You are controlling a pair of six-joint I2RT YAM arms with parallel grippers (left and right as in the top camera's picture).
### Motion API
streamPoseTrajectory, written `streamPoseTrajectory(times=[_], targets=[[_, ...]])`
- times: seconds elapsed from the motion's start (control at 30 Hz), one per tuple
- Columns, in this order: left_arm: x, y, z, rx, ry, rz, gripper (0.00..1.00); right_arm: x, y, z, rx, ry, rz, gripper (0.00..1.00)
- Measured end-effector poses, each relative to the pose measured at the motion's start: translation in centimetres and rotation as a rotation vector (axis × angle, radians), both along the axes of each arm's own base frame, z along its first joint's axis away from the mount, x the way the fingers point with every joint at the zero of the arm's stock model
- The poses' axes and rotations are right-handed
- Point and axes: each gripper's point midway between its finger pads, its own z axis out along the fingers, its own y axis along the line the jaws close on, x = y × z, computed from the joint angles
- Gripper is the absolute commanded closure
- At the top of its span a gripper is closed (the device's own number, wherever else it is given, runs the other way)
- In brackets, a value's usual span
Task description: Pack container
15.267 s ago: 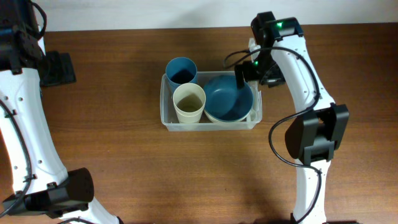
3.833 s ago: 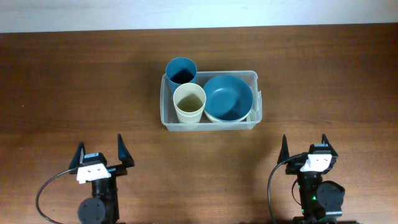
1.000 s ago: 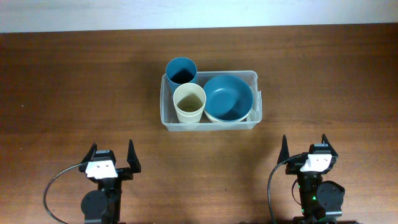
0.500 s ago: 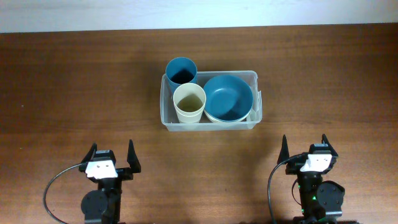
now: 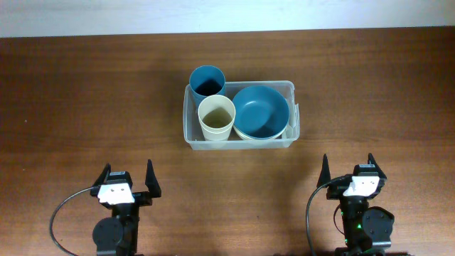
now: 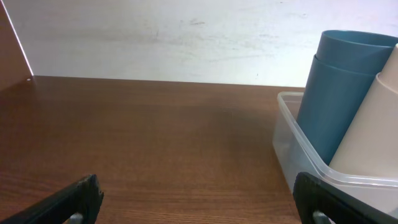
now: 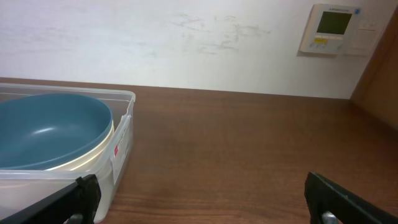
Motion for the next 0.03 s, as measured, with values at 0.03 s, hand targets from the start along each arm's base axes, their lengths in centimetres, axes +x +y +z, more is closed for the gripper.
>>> streamPoseTrajectory(times=[0.03], targets=[[0.00, 0.00, 0.00, 0.000, 0.000, 0.000, 0.00, 0.00, 0.00, 0.00, 0.000, 0.000, 0.000, 0.01]])
